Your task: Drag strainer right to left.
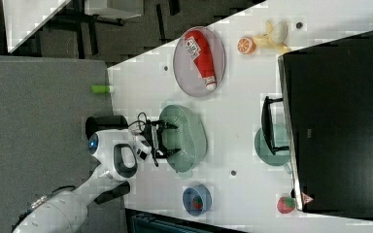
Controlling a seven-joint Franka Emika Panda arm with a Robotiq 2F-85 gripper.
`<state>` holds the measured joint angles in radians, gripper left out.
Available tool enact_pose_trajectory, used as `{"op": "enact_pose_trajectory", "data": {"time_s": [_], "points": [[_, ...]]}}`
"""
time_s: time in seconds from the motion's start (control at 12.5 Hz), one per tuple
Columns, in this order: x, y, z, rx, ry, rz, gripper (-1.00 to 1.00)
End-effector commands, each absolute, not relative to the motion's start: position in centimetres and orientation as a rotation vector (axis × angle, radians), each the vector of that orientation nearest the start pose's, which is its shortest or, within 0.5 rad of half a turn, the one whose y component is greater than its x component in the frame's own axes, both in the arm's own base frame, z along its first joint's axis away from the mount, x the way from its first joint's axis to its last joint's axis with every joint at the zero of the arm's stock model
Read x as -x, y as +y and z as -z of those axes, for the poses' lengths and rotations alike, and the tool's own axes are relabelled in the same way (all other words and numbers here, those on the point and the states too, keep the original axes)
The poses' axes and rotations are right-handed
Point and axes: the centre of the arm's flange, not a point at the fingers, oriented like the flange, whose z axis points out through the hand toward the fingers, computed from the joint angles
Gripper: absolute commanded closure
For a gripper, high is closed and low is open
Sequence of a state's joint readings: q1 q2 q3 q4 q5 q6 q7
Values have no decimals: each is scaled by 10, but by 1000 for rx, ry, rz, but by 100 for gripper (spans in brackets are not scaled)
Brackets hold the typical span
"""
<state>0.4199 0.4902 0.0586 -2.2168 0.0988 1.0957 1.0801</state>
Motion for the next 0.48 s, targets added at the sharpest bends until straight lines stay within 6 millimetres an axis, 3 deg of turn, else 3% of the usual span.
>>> {"op": "enact_pose_trajectory", "data": {"time_s": [0.08,0.48], "points": [[-478,295,-146,2231,2216,-142,-100],[-479,345,-145,2205,2220,-143,-100]]}}
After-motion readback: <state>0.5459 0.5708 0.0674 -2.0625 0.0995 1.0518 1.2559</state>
